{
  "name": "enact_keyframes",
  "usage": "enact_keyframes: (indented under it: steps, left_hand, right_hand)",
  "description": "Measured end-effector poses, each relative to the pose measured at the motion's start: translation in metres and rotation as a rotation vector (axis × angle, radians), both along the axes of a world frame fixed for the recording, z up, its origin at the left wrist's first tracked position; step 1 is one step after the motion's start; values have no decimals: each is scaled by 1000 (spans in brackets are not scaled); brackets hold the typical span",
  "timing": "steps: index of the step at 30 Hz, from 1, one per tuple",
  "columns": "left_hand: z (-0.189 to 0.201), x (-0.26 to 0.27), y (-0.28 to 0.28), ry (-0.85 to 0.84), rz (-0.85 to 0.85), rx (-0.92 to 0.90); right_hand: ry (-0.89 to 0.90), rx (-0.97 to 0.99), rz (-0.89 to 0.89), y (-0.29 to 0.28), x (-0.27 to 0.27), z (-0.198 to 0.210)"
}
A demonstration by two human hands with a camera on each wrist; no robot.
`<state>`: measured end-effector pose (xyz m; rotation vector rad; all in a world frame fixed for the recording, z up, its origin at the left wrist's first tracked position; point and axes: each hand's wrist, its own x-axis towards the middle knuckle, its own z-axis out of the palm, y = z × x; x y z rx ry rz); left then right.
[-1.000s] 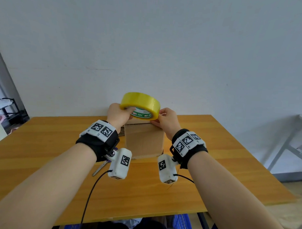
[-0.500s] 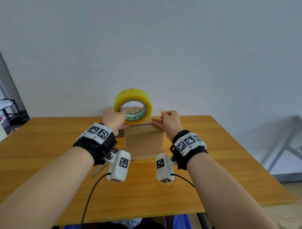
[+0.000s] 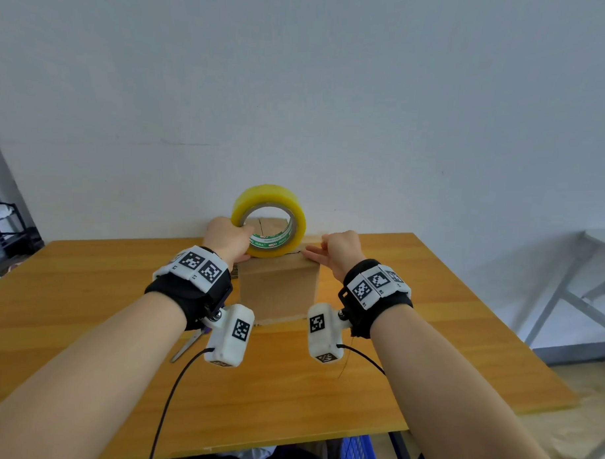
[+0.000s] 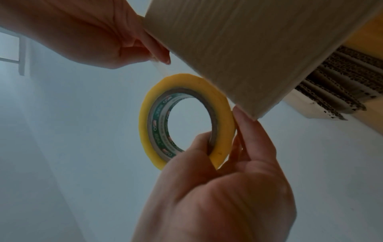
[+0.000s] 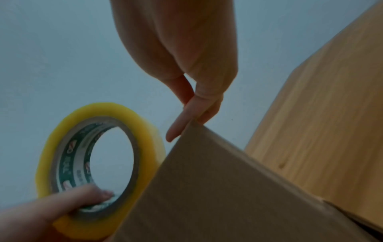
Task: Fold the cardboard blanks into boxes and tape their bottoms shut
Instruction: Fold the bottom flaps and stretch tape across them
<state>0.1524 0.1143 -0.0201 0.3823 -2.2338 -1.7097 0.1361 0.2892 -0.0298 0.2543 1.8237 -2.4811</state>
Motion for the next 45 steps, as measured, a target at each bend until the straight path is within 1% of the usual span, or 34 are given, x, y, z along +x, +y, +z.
enact_keyframes:
  steps: [2, 8, 11, 13, 22, 30, 32, 34, 35, 39, 41, 43, 45]
  left_hand:
    - [0, -1, 0, -16, -1, -9]
    - [3, -4, 0, -39, -30, -73]
    - [6, -2, 3, -22, -38, -133]
    - [6, 0, 4, -5, -26, -167]
    - [7, 6, 5, 6, -25, -136]
    - [8, 9, 5, 24, -44, -144]
    - [7, 10, 5, 23, -56, -155]
    - [7, 10, 4, 24, -68, -164]
    - [7, 10, 4, 23, -74, -167]
    - [6, 10, 1, 24, -84, -199]
    - [5, 8, 1, 23, -85, -202]
    - [4, 7, 1, 21, -91, -199]
    - [3, 7, 1, 17, -93, -187]
  right_hand:
    - [-27, -72, -15, 6, 0, 1]
    - [-107, -76, -15, 10, 0, 0]
    - [-97, -47, 19, 12, 0, -4]
    - [-106, -86, -1, 13, 1, -8]
    - [-116, -50, 17, 18, 5, -21]
    - [-129, 140, -19, 9, -4, -28]
    - [-133, 182, 12, 7, -4, -29]
    - [-90, 297, 68, 6, -5, -32]
    - [-70, 355, 68, 5, -6, -34]
    - [-106, 510, 41, 6, -9, -43]
    - [-63, 539, 38, 8, -6, -45]
    - [44, 460, -1, 12, -6, -47]
    - [178, 380, 45, 14, -5, -43]
